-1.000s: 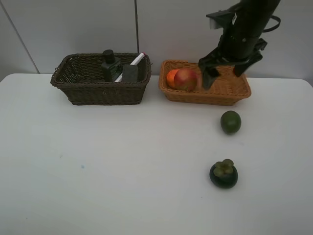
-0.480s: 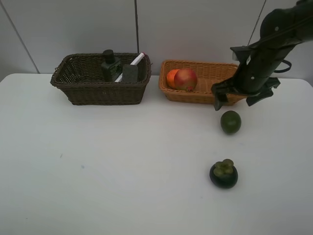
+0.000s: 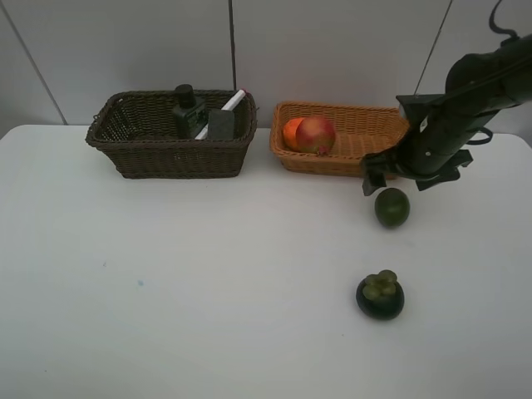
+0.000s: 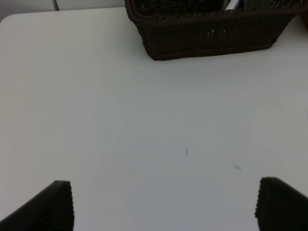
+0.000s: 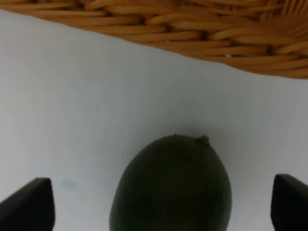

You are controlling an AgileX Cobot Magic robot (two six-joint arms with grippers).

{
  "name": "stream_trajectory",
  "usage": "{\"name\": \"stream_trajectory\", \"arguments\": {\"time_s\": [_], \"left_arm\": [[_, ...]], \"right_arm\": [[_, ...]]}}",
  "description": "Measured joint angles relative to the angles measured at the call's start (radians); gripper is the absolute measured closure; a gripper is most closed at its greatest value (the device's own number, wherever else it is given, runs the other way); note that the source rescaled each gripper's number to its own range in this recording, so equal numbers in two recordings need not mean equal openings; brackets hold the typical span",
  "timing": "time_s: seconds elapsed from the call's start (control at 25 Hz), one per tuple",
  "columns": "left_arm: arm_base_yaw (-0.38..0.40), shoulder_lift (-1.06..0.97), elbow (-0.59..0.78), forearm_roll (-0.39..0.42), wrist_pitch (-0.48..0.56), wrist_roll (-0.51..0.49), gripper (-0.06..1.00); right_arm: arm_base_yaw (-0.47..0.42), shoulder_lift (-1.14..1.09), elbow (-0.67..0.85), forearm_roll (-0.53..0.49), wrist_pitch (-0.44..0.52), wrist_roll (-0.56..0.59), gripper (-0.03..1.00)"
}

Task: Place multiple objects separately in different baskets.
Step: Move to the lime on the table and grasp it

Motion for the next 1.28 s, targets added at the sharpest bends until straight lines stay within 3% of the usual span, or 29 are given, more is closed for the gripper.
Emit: {"name": "stream_trajectory", "arguments": {"time_s": [0.76,0.88,1.0,1.28], "left_arm": [[0.0,0.0,0.0,0.0,0.0,0.0,0.05],[0.0,0.0,0.0,0.0,0.0,0.0,0.05],[0.0,0.0,0.0,0.0,0.0,0.0,0.05],[0.0,0.0,0.0,0.0,0.0,0.0,0.05]], "right_arm": [[0.0,0.156,0.002,-0.032,-0.116,0.0,-0.02],[0.0,0.159,0.0,-0.033,-0.122,0.0,0.09],[0.0,0.16,0.0,-0.036,-0.122,0.0,0.37],[0.0,0.16,-0.001,-0.049,-0.115,0.004,0.4]]}}
